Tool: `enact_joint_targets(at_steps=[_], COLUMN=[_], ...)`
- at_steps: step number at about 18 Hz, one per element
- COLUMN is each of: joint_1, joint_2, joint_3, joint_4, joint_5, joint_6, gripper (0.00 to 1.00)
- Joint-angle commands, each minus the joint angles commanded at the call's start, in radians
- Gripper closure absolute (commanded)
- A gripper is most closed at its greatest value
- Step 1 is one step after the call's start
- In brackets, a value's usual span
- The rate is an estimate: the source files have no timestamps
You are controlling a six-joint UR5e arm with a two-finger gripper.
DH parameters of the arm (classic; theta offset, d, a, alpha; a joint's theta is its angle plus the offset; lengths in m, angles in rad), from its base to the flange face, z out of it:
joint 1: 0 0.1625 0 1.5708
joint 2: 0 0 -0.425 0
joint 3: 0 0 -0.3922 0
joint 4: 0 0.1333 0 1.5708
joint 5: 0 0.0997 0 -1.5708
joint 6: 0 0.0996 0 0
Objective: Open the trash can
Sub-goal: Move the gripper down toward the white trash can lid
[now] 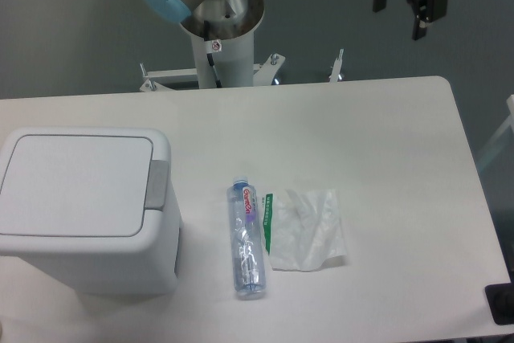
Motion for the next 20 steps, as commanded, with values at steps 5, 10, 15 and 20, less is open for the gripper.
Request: enact_joint_targets(at_steps=[5, 10, 15, 20], joint_1=[-0.043, -0.138, -0.233, -0.379], joint_2=[-0.003, -0.02, -0.054, -0.089], joint_3=[0.005, 0.0, -0.003, -0.017], joint_4=[0.002, 0.054, 0.145, 0.29], joint_5=[-0.037, -0.172, -0.319, -0.331], joint_6=[-0.153, -0.542, -1.027, -1.369], gripper=[0.0, 0.0, 0.0, 0.0])
